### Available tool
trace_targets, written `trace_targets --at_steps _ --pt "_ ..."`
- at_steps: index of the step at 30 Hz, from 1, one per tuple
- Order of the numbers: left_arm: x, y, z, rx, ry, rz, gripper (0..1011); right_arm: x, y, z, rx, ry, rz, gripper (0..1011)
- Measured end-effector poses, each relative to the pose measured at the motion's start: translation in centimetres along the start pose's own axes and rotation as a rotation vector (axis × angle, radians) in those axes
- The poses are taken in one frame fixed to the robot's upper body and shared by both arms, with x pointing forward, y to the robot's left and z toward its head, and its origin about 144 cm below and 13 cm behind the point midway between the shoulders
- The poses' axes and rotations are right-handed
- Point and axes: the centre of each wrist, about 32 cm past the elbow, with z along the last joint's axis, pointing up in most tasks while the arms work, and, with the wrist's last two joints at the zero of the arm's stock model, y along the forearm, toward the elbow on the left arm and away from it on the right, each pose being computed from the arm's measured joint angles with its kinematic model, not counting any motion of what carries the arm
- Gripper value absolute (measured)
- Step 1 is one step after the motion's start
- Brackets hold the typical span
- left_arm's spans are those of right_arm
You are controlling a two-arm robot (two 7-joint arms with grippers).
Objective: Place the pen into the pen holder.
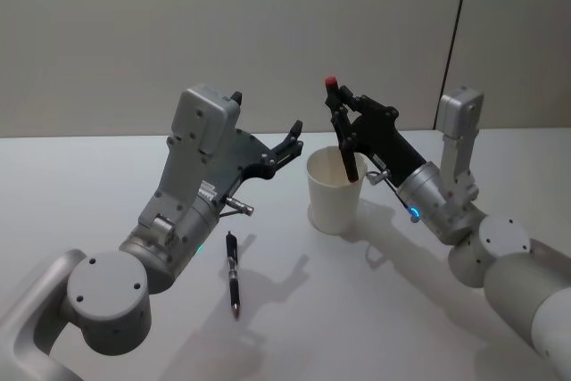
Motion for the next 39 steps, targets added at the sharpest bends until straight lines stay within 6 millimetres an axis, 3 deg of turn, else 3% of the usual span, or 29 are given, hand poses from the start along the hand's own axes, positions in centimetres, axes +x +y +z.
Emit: trace_targets --at_steps 7,29,34,39 --pt "0.0 0.0 0.0 0.000 0.000 0.000 1004 -0.1 -0.2 -0.2 -0.002 0.003 -0.001 218" --pt "0.0 0.0 0.0 0.000 0.000 0.000 1004 0.4 -0.5 -0.1 -0.006 0.003 -0.009 929" --pt "0.0 0.0 0.0 0.000 0.000 0.000 1004 0.6 -0.6 0.0 -0.006 0.001 -0.011 1002" --pt "0.0 0.0 0.0 0.000 0.000 0.000 1004 1.2 -0.6 0.3 -0.012 0.003 -0.016 1002"
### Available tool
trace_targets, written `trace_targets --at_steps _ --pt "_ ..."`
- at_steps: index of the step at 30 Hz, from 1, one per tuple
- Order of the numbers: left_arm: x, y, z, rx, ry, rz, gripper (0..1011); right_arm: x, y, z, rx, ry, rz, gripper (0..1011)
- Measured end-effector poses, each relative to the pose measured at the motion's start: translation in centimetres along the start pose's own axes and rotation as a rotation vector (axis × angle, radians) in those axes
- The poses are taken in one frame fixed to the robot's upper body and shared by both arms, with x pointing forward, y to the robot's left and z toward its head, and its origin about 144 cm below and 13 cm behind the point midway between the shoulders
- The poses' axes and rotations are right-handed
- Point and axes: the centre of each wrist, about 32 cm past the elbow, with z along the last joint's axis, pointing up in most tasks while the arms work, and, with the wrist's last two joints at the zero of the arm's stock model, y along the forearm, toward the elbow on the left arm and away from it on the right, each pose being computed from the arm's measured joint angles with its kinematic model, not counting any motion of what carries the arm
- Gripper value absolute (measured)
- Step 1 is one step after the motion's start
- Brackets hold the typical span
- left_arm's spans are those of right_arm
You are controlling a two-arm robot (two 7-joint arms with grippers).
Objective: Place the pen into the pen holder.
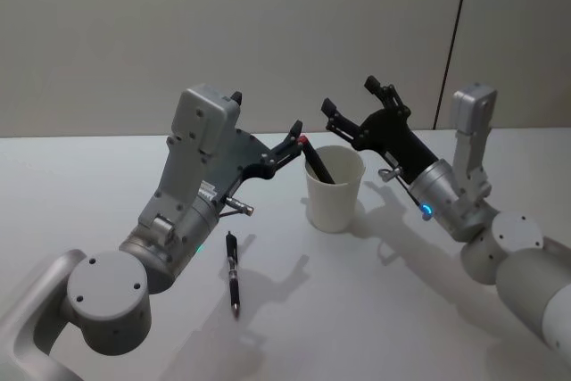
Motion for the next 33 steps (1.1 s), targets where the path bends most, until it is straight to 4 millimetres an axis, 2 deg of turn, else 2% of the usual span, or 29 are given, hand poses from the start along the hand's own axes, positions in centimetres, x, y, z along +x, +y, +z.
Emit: trace_targets --at_steps 13,26,33 --pt "0.0 0.0 0.0 0.000 0.000 0.000 1004 2.7 -0.6 2.4 -0.021 0.031 -0.019 1002" --pt "0.0 0.0 0.0 0.000 0.000 0.000 1004 4.2 -3.4 6.5 -0.084 0.038 -0.089 1002" --pt "0.0 0.0 0.0 0.000 0.000 0.000 1004 4.8 -5.6 8.6 -0.133 0.009 -0.149 1002"
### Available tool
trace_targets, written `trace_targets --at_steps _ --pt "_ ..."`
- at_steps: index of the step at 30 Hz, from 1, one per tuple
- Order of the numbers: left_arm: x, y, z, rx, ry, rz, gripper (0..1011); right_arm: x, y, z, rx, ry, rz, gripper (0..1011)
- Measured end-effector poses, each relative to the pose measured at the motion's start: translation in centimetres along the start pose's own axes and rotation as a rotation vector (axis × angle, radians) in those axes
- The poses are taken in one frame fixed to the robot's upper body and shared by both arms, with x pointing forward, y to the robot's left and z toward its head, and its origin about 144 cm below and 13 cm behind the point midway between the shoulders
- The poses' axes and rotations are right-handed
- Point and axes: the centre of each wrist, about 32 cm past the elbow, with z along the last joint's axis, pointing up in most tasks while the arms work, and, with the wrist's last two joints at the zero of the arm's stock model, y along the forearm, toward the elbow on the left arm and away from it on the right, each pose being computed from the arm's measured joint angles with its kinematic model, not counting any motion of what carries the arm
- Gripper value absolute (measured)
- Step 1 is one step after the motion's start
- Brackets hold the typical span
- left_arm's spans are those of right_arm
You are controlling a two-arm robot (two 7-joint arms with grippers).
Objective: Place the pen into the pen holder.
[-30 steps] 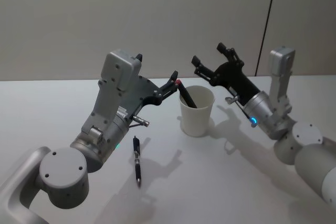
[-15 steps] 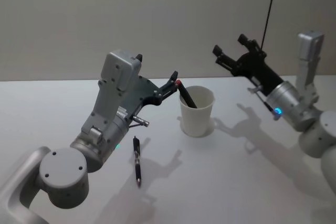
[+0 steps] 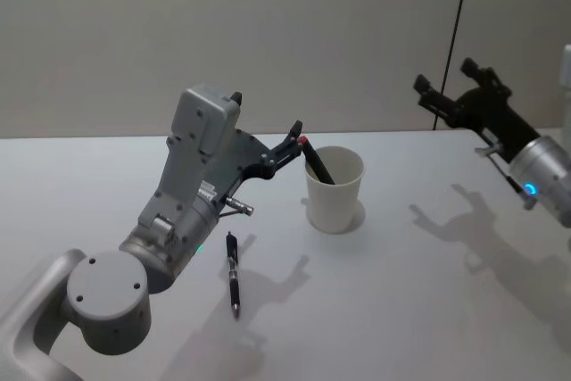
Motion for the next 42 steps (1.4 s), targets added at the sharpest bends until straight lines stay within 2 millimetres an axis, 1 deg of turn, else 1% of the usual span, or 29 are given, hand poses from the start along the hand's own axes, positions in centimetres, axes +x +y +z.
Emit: trace_targets --at_steps 2,6,9,10,13,19,30,42 --pt "0.0 0.0 0.0 0.000 0.000 0.000 1004 0.3 -1.0 0.6 -0.024 -0.014 -0.027 1002" --pt "0.0 0.0 0.0 0.000 0.000 0.000 1004 0.6 -2.2 1.4 -0.043 -0.031 -0.056 1002" --pt "0.0 0.0 0.0 0.000 0.000 0.000 1004 0.9 -3.6 2.1 -0.067 -0.052 -0.089 1002" --pt "0.0 0.0 0.0 0.000 0.000 0.000 1004 0.9 -3.6 2.1 -0.067 -0.052 -0.089 1002" --pt "0.0 0.0 0.0 0.000 0.000 0.000 1004 1.1 -4.7 2.7 -0.087 -0.071 -0.119 1002" --pt "0.0 0.0 0.0 0.000 0.000 0.000 1004 1.4 -6.3 3.6 -0.120 -0.109 -0.158 1002" --pt "0.0 0.0 0.0 0.000 0.000 0.000 1004 1.9 -8.7 4.7 -0.183 -0.170 -0.196 1002" --pt "0.0 0.0 0.0 0.000 0.000 0.000 1004 2.1 -10.3 5.0 -0.229 -0.202 -0.211 1002"
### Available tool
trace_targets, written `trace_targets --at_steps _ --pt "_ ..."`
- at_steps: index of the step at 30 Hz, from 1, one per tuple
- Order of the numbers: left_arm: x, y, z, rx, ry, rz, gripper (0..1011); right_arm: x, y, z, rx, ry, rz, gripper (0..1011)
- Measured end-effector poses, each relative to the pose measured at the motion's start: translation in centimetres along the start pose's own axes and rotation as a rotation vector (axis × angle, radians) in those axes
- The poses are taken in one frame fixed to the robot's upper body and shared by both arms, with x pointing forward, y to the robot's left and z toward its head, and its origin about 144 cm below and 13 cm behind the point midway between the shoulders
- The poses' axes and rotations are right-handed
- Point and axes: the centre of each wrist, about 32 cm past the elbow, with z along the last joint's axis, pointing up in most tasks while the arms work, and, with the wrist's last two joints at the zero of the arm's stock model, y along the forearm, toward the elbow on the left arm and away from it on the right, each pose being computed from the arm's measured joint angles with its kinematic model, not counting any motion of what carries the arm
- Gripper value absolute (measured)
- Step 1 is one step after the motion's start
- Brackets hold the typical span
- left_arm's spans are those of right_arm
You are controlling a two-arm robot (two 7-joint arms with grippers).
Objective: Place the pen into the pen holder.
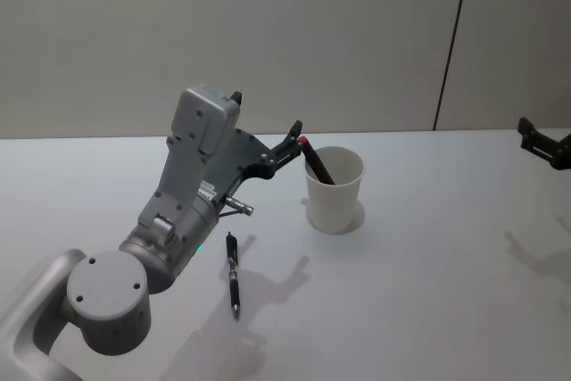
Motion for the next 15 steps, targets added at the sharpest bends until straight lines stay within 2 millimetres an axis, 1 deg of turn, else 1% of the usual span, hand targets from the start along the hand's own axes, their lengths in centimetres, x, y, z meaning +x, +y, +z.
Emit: trace_targets --at_steps 15 --pt "-0.01 0.01 -0.01 0.001 0.000 0.000 1004 0.19 -0.84 -0.09 -0.027 -0.015 -0.006 1002"
